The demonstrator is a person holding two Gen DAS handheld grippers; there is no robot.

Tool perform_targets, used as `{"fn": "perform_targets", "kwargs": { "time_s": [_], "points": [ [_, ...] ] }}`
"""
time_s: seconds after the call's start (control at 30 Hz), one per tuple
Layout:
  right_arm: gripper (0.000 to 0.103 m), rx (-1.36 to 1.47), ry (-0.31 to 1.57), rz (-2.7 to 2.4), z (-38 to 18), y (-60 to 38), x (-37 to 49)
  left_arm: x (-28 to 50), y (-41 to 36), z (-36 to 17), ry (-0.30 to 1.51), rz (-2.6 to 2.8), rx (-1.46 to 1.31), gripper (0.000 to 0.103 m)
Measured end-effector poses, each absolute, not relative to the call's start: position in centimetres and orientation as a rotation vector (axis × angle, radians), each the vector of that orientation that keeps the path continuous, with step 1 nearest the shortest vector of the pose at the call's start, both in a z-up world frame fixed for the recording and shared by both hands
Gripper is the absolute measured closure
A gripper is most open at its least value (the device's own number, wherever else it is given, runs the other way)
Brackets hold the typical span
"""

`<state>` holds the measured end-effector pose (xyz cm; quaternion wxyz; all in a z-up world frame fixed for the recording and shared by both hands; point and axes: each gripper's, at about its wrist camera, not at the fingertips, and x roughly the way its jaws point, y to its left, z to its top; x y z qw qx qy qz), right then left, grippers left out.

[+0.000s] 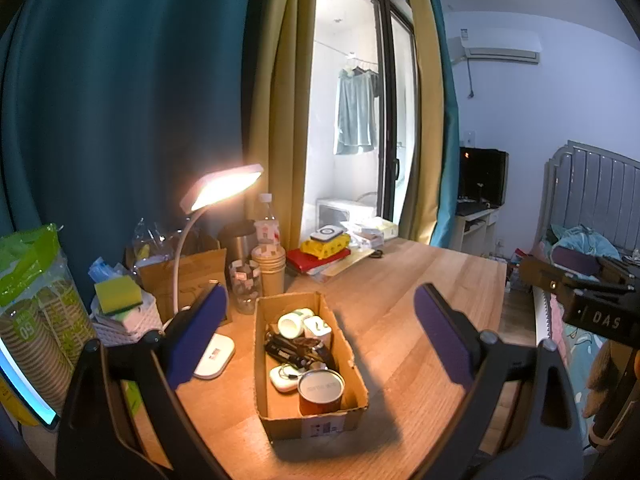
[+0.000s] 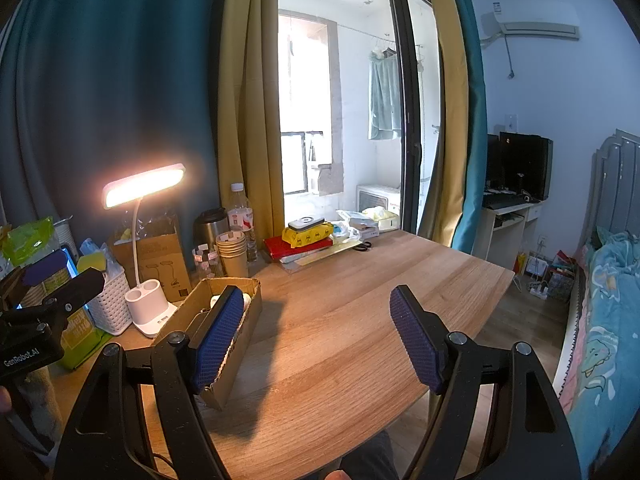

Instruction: Organize rigid objects

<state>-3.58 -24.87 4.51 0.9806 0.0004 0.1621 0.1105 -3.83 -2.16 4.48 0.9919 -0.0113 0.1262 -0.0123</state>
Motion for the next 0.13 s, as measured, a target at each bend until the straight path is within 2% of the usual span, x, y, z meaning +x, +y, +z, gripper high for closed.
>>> {"fn": "perform_targets", "kwargs": {
  "time_s": [0.13],
  "points": [
    [0.024,0.0,0.331,0.227,4.23,-24.72,-3.43,-3.76,-2.12,4.44,0.256,-0.031,-0.024,0.007]
  ]
}}
